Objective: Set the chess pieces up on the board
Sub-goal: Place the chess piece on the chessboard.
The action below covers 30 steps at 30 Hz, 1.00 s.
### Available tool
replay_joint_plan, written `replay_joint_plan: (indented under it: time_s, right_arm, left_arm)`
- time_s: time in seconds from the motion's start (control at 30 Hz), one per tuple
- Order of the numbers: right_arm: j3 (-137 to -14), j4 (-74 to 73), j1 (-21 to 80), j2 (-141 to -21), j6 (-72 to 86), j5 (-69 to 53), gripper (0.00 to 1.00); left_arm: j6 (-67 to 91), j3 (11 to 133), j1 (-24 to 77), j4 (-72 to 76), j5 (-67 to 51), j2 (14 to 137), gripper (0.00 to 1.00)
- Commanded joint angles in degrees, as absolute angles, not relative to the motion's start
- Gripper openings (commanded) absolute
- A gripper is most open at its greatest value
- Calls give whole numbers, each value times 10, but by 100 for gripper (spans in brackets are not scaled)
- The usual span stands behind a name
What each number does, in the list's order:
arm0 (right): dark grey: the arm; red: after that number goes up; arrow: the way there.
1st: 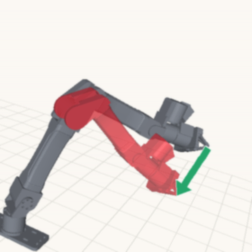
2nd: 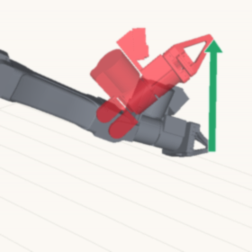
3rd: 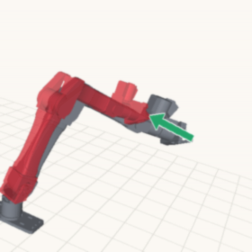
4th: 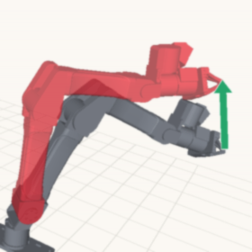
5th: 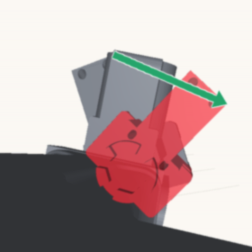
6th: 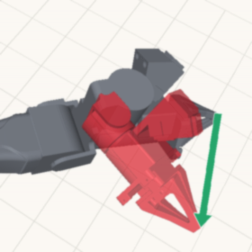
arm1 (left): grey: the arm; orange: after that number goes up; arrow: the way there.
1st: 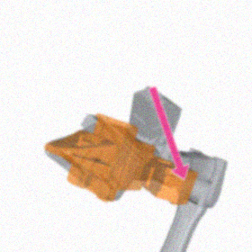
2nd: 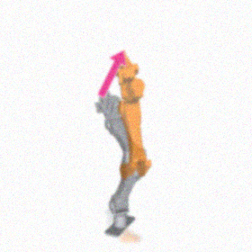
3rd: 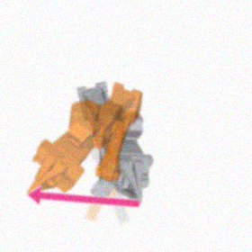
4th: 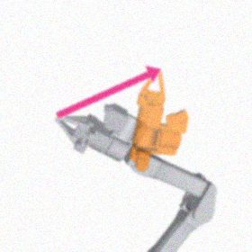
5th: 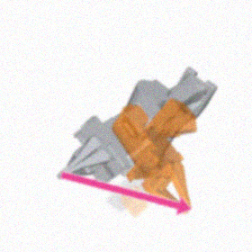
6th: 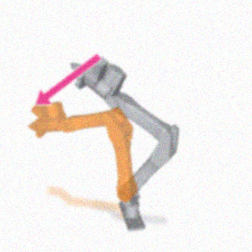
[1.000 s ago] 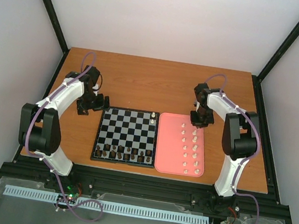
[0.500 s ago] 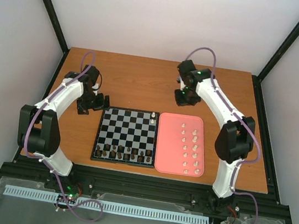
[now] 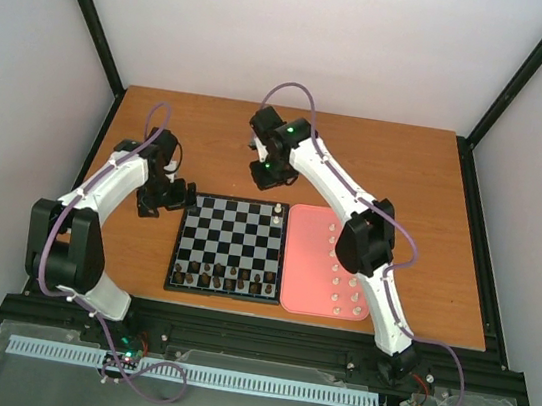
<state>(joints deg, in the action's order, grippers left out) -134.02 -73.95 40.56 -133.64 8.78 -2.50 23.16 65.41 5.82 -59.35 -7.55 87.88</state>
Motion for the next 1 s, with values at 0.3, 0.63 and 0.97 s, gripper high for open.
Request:
replay_joint_plan:
  time_s: [0.3, 0.63, 0.97]
  right_arm:
    - [-1356, -772, 427, -1383, 70, -79, 4]
    - [-1358, -775, 427, -1410, 73, -54, 4]
    - [-1352, -784, 425, -1429, 77, -38, 5]
  left_arm:
    - [230, 647, 54, -573, -89, 874, 100]
    - [230, 645, 55, -571, -89, 882, 100]
    - [228, 645, 55, -571, -90, 888, 100]
